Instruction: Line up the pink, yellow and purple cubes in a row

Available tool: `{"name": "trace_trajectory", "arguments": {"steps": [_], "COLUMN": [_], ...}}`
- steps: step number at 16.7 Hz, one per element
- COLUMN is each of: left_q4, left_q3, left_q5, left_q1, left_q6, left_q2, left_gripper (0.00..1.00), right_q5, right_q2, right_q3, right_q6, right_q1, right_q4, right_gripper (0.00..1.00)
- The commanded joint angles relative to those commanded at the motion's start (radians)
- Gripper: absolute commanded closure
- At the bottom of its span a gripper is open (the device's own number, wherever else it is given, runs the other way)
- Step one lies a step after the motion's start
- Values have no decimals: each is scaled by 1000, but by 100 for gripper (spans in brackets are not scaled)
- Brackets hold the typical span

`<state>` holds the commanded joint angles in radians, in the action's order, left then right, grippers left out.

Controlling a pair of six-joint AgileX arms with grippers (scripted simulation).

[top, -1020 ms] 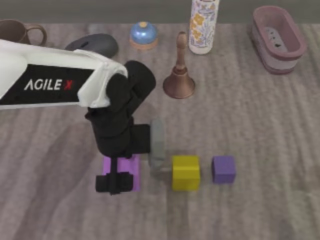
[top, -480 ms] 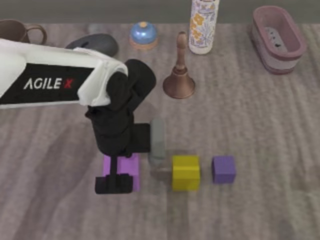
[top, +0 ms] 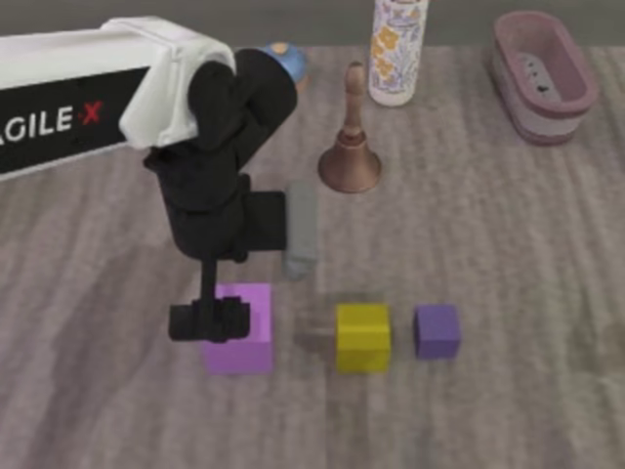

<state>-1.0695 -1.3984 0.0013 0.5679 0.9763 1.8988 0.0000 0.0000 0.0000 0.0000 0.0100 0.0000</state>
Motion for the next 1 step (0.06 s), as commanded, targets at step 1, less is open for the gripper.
{"name": "trace_trajectory", "arguments": {"steps": [1], "left_q4": [-3], "left_q3": [-3], "left_q5": [0], "left_q1": [-1], "left_q6": [0], "left_q2": [-2], "left_gripper": [0], "right_q5": [0], "right_q2": [0], "right_q3": [0], "right_q6": [0], "right_q1": [0], "right_q4": [0], "right_gripper": [0]}}
